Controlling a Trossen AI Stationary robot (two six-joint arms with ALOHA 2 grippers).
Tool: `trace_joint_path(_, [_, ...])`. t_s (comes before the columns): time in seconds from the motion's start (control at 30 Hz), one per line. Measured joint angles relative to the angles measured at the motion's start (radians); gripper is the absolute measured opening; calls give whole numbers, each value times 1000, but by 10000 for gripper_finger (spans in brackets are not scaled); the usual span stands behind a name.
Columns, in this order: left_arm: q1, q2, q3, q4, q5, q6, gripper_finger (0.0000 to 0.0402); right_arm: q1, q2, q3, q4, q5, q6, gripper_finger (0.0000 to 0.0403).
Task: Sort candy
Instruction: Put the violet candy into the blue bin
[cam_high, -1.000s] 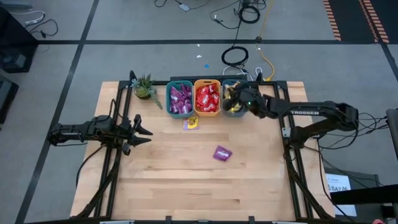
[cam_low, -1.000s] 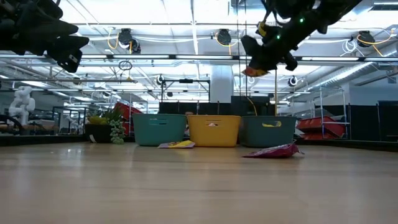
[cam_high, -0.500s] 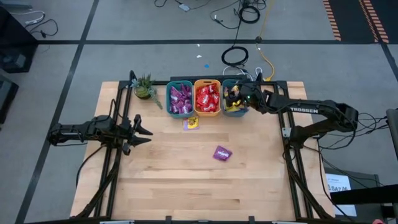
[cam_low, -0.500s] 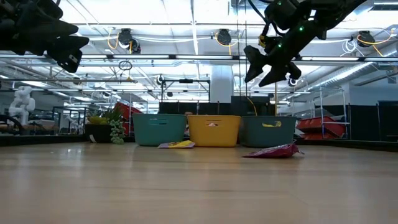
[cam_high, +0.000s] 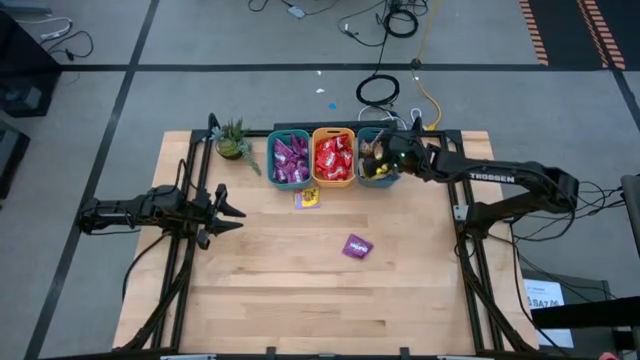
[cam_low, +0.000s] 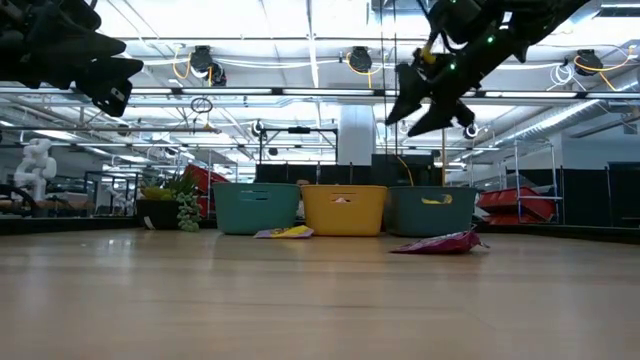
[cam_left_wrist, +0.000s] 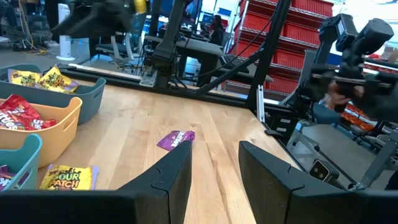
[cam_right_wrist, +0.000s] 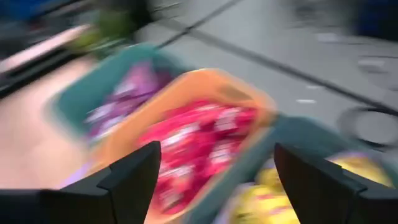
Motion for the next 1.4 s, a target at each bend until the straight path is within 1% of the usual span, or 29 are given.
trace_joint_path(0.1, [0,0,0,0,0,0,142,19,-19,1,-3,-210,-39,306])
trace_joint_path(0.17, [0,0,0,0,0,0,142,53,-23,2,-18,-280,-42,306])
trace_joint_path(0.23, [0,0,0,0,0,0,142,103,-23,2,-68,-311,-51,306])
trace_joint_path(0.33, [0,0,0,0,0,0,142,193,-23,2,-211,-313,-69,304])
trace_joint_path(0.43, [0,0,0,0,0,0,142,287,-21,2,-325,-310,-18,295])
trace_joint_path(0.53, [0,0,0,0,0,0,142,378,-15,2,-359,-277,30,280])
trace_joint_path(0.67, [0,0,0,0,0,0,142,484,37,2,-360,-168,22,261])
trace_joint_path(0.8, [0,0,0,0,0,0,142,548,161,1,-300,-147,13,254])
trace_joint_path(0.9, [0,0,0,0,0,0,142,579,279,1,-193,-148,41,256])
trace_joint_path(1.0, [0,0,0,0,0,0,142,602,411,1,-94,-147,24,257])
trace_joint_path(1.17, [0,0,0,0,0,0,142,623,606,14,56,-107,36,251])
trace_joint_path(1.23, [0,0,0,0,0,0,142,631,647,16,118,-83,66,236])
trace_joint_path(1.3, [0,0,0,0,0,0,142,633,665,15,188,-76,75,203])
trace_joint_path(1.33, [0,0,0,0,0,0,142,633,668,13,221,-79,75,179])
trace_joint_path(1.4, [0,0,0,0,0,0,142,633,660,24,238,-82,64,118])
